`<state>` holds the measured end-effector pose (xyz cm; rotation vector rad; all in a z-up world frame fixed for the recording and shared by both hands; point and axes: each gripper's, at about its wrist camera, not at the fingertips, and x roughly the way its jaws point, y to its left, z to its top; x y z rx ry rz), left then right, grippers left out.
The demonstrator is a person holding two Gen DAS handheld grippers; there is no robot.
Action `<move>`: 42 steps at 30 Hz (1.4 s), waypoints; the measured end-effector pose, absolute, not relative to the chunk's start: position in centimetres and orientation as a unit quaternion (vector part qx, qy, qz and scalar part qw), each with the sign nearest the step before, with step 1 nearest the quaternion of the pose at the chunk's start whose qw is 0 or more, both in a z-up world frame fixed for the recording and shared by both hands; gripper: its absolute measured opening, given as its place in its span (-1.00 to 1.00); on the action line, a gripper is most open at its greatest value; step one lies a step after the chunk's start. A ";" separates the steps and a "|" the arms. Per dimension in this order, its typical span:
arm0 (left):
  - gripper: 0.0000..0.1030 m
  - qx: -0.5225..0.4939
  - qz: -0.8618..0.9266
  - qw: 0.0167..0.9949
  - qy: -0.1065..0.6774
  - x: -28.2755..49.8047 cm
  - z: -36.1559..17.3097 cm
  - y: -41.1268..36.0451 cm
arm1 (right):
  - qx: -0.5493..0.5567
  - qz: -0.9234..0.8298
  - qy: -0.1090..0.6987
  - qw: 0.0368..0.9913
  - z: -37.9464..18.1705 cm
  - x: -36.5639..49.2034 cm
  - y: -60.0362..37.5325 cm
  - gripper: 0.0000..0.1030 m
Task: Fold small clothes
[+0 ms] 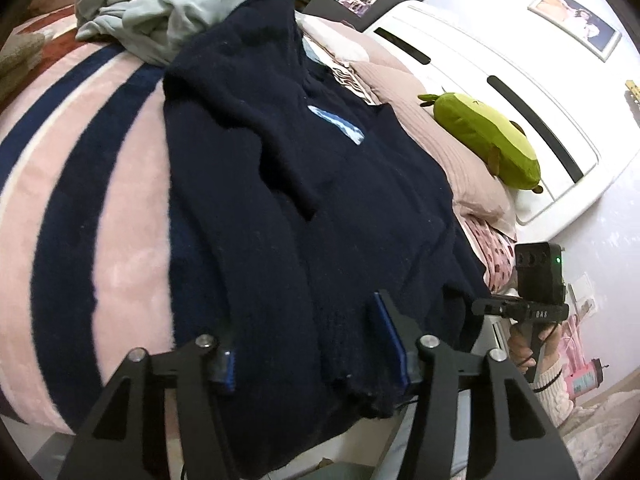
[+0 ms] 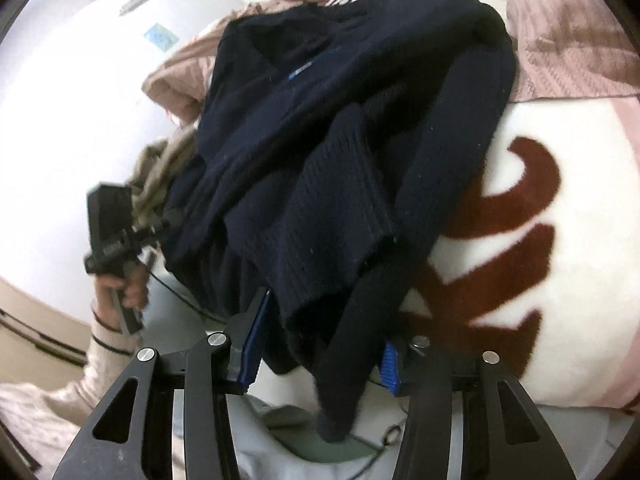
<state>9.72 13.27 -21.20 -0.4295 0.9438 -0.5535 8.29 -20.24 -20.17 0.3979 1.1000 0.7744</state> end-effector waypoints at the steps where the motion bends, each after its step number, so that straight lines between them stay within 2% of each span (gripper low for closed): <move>1: 0.06 -0.204 -0.262 0.832 0.445 9.8 -21.3 13.1 | 0.190 0.359 0.501 0.764 -20.2 8.6 -20.0 -0.18; 2: 0.06 -0.206 -0.259 0.833 0.443 9.9 -21.3 12.9 | 0.195 0.363 0.493 0.766 -20.3 9.3 -19.4 -0.35; 4: 0.01 -0.204 -0.248 0.839 0.439 10.0 -21.2 12.3 | 0.197 0.363 0.483 0.772 -20.3 10.0 -18.3 -0.55; 5: -0.19 -0.198 -0.243 0.842 0.439 9.9 -21.2 12.1 | 0.201 0.363 0.480 0.773 -20.3 10.3 -17.7 -0.60; 7: -0.45 -0.189 -0.230 0.847 0.441 9.8 -20.9 12.0 | 0.196 0.362 0.469 0.782 -19.6 10.0 -17.1 -0.63; 11: -0.56 -0.217 -0.239 0.847 0.423 8.6 -19.5 12.6 | 0.199 0.371 0.438 0.794 -17.8 8.6 -17.6 -0.67; 22: -0.59 -0.194 -0.292 0.866 0.357 1.9 -12.2 11.2 | 0.230 0.417 0.391 0.788 -13.4 4.1 -19.2 -0.71; 28: -0.59 -0.195 -0.285 0.877 0.335 -0.8 -8.8 12.5 | 0.218 0.421 0.370 0.799 -9.1 1.8 -20.2 -0.72; 35: -0.59 -0.188 -0.244 0.891 0.334 5.8 -8.0 13.3 | 0.218 0.389 0.339 0.829 -8.0 8.4 -19.4 -0.72; 42: -0.57 -0.151 -0.174 0.891 0.390 17.5 -9.4 14.0 | 0.219 0.334 0.364 0.841 -9.9 19.5 -18.9 -0.72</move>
